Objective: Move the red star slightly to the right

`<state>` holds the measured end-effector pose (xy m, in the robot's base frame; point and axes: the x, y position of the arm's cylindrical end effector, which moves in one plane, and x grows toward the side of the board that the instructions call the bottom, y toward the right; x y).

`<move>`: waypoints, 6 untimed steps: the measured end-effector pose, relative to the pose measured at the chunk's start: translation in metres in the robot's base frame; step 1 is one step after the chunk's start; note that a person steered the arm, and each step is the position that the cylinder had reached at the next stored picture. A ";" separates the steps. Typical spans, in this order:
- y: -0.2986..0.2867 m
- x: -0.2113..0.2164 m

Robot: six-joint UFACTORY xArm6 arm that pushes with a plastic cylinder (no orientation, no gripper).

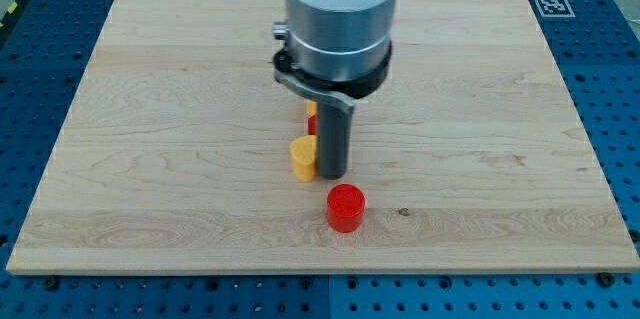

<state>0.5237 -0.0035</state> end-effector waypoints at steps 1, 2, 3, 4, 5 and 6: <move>-0.031 0.000; -0.063 0.000; -0.070 0.000; -0.069 0.000; -0.068 0.000; -0.041 0.000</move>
<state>0.5237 -0.0447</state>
